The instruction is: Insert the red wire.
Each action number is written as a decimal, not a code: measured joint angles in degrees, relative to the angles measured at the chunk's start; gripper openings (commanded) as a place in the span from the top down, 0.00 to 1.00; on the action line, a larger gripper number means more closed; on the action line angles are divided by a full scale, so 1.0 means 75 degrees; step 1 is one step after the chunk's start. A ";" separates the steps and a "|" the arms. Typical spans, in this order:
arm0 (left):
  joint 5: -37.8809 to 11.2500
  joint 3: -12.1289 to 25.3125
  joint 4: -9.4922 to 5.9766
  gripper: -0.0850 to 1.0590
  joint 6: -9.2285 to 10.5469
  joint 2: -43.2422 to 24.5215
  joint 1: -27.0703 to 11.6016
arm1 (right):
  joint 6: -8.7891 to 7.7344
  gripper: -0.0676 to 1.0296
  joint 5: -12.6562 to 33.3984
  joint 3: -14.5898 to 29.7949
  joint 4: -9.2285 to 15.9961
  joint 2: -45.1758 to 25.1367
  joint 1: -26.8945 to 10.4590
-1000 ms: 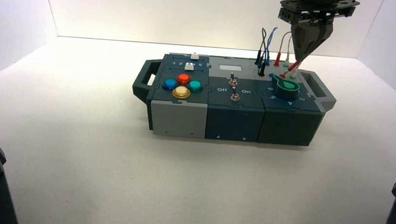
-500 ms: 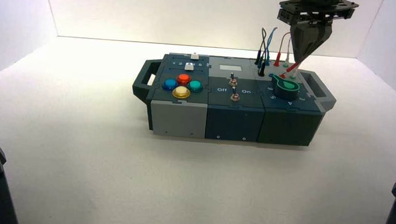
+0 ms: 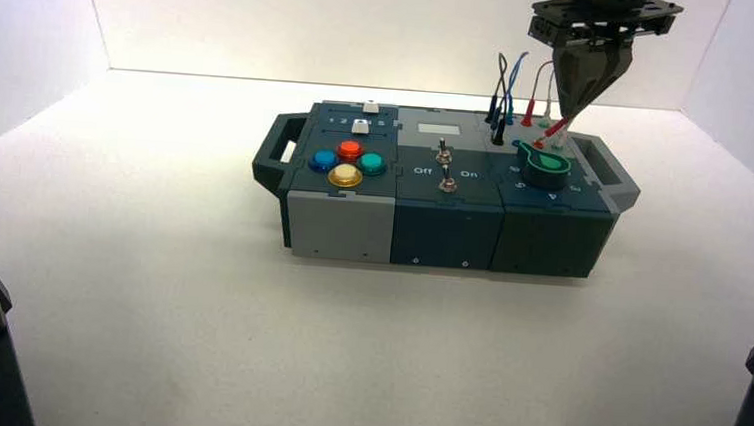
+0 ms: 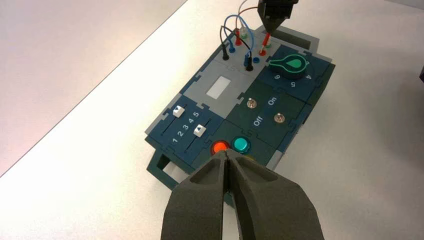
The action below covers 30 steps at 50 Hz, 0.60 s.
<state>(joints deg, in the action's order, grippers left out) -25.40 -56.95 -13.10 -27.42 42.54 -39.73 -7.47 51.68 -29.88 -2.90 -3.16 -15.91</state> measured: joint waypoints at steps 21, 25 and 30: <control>0.0000 0.0000 0.0000 0.95 -0.0012 0.0000 -0.0012 | 0.0000 0.96 -0.0012 0.0000 -0.0012 0.0152 0.0012; 0.0012 0.0000 0.0000 0.95 -0.0012 0.0012 0.0000 | 0.0000 0.96 -0.0012 -0.0012 -0.0012 0.0141 0.0012; 0.0012 0.0000 0.0000 0.95 -0.0012 0.0000 0.0000 | 0.0000 0.96 -0.0012 -0.0023 -0.0012 0.0152 0.0012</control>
<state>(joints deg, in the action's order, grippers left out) -25.31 -56.95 -13.10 -27.51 42.54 -39.73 -7.47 51.59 -30.06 -2.99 -2.02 -15.82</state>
